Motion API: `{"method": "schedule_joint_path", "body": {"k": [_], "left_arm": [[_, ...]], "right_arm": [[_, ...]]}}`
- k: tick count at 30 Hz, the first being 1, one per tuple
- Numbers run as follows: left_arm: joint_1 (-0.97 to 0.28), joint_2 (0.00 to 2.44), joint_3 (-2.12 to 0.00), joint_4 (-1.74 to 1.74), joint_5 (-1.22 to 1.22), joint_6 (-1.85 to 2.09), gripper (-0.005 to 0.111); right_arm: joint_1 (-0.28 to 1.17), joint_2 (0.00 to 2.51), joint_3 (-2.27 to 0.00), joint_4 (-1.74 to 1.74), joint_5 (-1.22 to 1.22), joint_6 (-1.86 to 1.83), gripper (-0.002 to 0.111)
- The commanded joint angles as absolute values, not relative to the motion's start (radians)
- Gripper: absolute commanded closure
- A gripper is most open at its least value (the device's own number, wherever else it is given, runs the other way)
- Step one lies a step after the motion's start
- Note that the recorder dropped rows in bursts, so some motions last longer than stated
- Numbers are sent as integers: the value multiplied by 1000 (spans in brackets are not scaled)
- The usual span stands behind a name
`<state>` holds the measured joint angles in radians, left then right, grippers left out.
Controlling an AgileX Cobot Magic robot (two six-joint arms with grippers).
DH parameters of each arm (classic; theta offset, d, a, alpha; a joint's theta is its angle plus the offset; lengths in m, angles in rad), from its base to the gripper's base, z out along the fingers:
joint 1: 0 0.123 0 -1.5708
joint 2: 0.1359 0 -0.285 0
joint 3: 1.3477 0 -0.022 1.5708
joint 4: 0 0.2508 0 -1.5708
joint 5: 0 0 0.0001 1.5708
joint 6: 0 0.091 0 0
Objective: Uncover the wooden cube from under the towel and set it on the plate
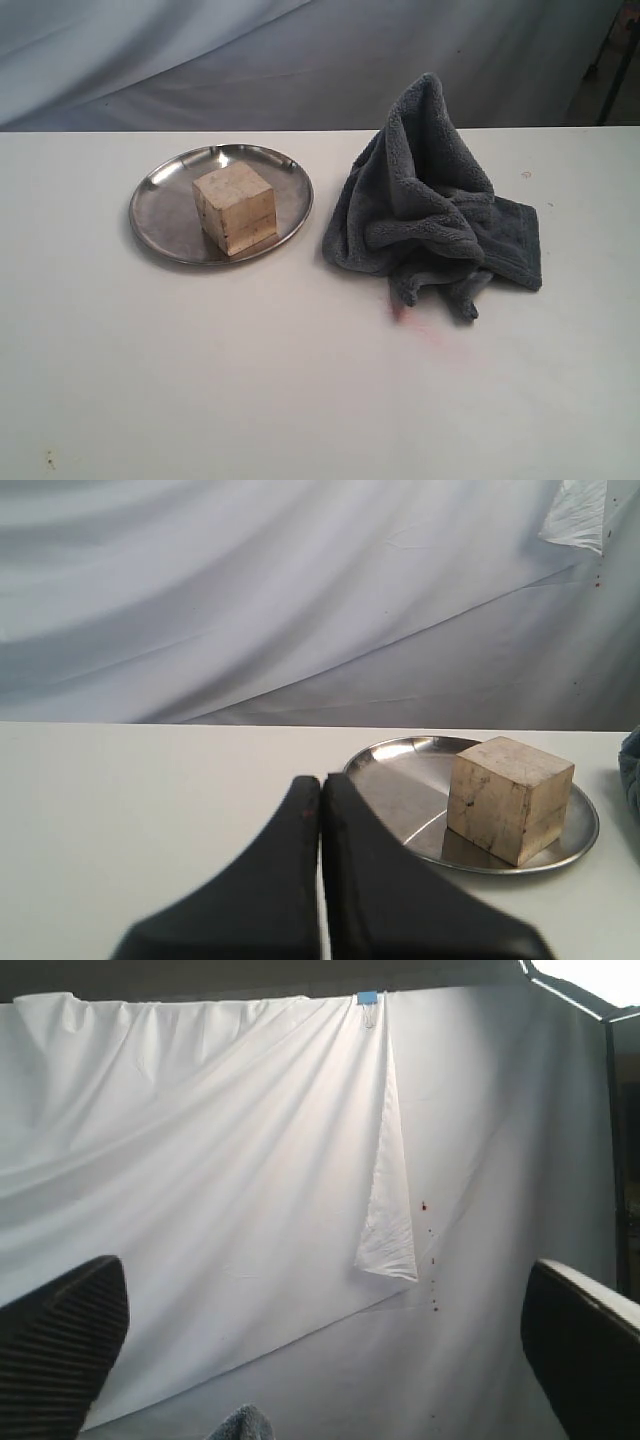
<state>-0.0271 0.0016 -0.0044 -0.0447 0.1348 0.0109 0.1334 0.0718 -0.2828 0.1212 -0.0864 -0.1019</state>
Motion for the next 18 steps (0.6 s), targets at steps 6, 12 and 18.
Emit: {"method": "schedule_joint_path", "body": {"k": [6,12,18], "left_arm": [[-28,0,0,-44,133,10,105],[-28,0,0,-44,133,10,105],[-28,0,0,-44,133,8,105]], "right_arm": [[130,0,-277,123,-15,-100,10],[130,0,-274,118,31,-100,10],[130,0,-198,118,43,-100,12]]}}
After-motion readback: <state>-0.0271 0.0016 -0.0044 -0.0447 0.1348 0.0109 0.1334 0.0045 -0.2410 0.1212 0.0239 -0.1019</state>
